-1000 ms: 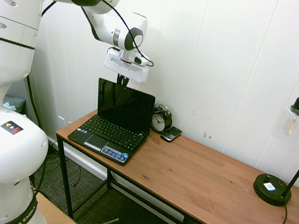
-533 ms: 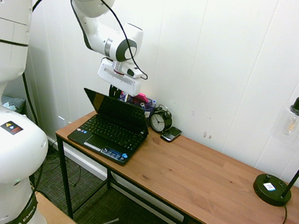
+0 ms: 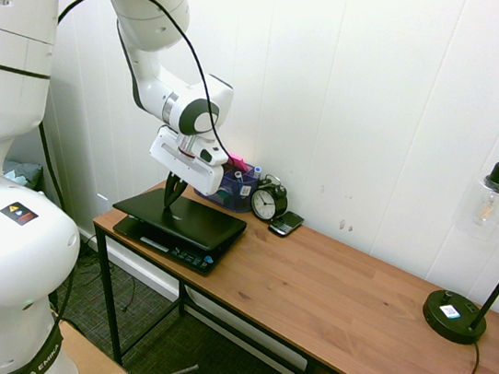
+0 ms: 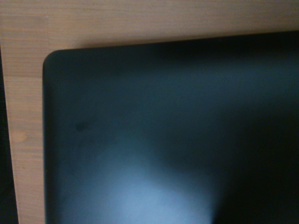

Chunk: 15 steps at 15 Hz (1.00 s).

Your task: Close the laptop lid

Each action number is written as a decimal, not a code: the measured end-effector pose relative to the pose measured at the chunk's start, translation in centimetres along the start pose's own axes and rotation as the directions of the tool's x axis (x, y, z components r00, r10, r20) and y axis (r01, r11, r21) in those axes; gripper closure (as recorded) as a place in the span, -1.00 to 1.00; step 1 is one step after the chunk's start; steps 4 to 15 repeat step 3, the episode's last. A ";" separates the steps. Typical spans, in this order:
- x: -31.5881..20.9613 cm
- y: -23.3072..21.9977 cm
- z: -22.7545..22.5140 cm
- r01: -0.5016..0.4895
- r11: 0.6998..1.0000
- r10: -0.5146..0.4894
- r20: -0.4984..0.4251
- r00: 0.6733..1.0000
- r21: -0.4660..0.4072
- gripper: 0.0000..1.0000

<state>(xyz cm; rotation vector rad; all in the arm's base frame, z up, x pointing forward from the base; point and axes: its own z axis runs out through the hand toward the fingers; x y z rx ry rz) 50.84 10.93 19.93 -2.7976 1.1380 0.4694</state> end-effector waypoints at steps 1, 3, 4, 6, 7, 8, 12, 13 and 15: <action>0.3 0.2 0.5 0.002 1.000 -0.002 0.003 1.000 -0.001 1.00; 0.9 0.5 1.3 0.001 1.000 -0.001 0.010 1.000 -0.008 1.00; 0.9 0.5 1.3 0.001 1.000 -0.001 0.010 1.000 -0.008 1.00; 0.9 0.5 1.3 0.001 1.000 -0.001 0.010 1.000 -0.008 1.00; 0.9 0.5 1.3 0.001 1.000 -0.001 0.010 1.000 -0.008 1.00; 0.9 0.5 1.3 0.001 1.000 -0.001 0.010 1.000 -0.008 1.00; 0.9 0.5 1.3 0.001 1.000 -0.001 0.010 1.000 -0.008 1.00; 0.9 0.5 1.3 0.001 1.000 -0.001 0.010 1.000 -0.008 1.00; 0.9 0.5 1.3 0.001 1.000 -0.001 0.010 1.000 -0.008 1.00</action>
